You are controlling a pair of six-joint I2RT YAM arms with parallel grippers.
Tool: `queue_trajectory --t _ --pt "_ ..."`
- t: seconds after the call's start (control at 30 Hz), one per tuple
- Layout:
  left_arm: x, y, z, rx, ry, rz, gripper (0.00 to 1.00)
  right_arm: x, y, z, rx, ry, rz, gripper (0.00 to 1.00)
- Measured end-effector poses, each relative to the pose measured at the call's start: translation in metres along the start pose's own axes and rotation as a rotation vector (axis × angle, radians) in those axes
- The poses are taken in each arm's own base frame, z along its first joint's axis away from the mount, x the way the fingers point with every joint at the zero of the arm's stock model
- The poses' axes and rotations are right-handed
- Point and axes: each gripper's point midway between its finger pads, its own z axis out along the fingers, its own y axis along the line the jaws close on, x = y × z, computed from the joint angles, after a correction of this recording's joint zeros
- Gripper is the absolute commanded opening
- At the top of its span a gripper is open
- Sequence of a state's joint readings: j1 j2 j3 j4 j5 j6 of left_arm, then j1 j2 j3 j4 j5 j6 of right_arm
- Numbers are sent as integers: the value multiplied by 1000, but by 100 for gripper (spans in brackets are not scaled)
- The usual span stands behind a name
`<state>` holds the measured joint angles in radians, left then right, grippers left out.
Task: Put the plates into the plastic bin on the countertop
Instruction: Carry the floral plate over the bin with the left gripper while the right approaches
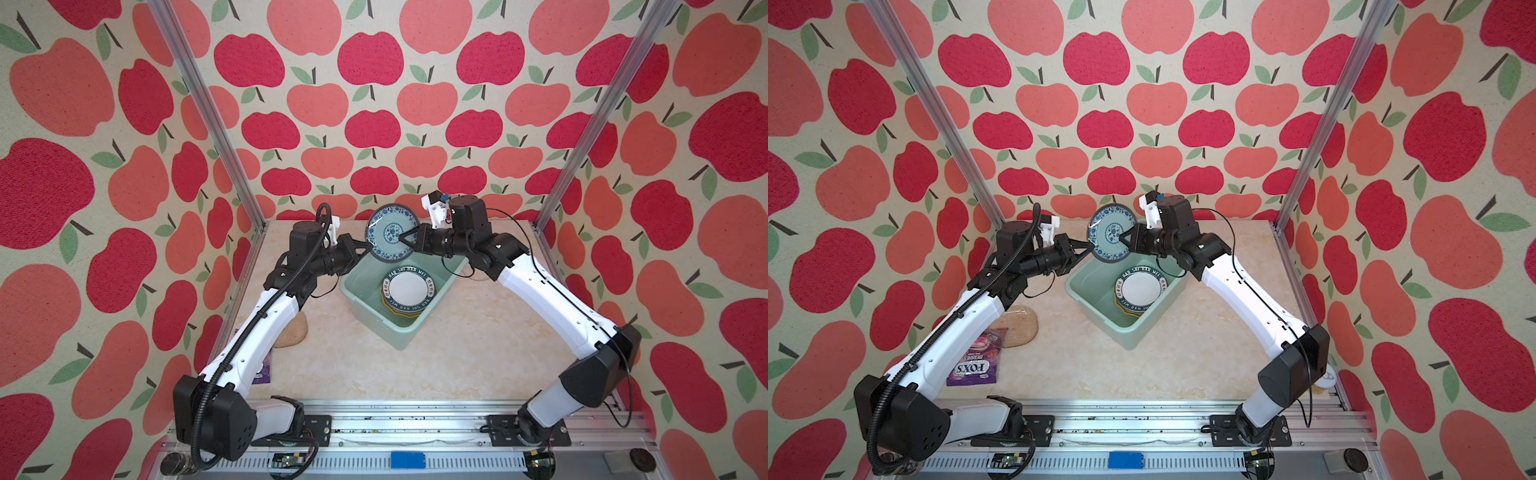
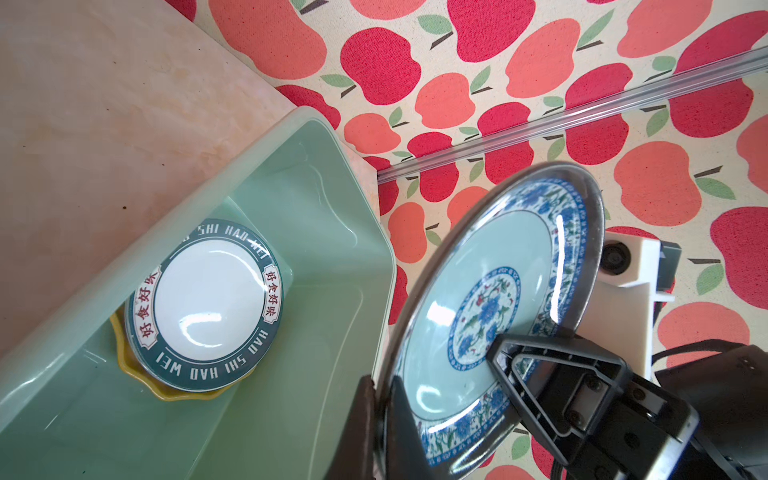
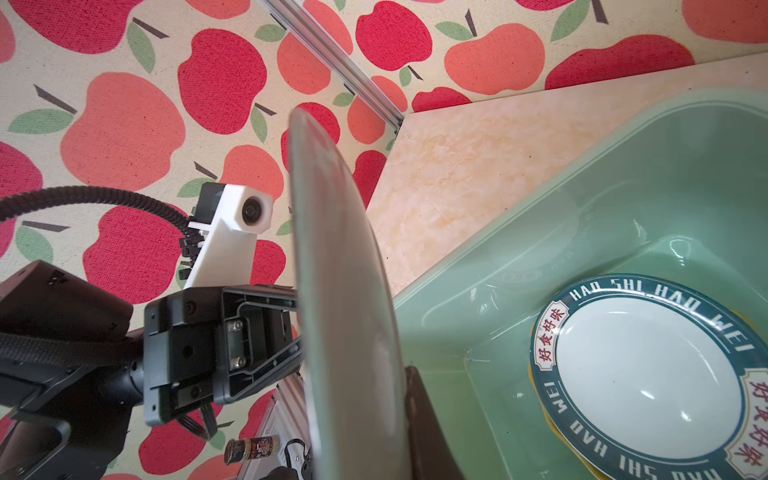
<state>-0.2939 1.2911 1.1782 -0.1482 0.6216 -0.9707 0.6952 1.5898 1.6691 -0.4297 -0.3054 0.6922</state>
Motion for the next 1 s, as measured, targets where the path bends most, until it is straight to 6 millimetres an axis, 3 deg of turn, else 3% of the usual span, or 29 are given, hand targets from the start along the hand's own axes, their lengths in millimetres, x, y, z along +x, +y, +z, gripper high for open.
queue_trajectory --t 0.07,0.1,0.3,0.4,0.6,1.0 --pt "-1 -3 1 12 -5 0 42 -1 0 -3 2 -7 -8 0" --pt "-2 -5 0 19 -10 4 46 -1 0 -5 4 -10 -8 0" --pt "-6 -17 0 68 -21 34 52 -3 0 -14 -4 -19 -5 0" --pt "-7 -23 -1 100 -23 53 48 -1 5 -19 -31 -11 8 0" --pt "-7 -34 0 165 -13 71 23 14 13 -26 -92 29 53 0" --pt "0 -42 3 197 29 131 6 17 14 -31 -120 42 117 0"
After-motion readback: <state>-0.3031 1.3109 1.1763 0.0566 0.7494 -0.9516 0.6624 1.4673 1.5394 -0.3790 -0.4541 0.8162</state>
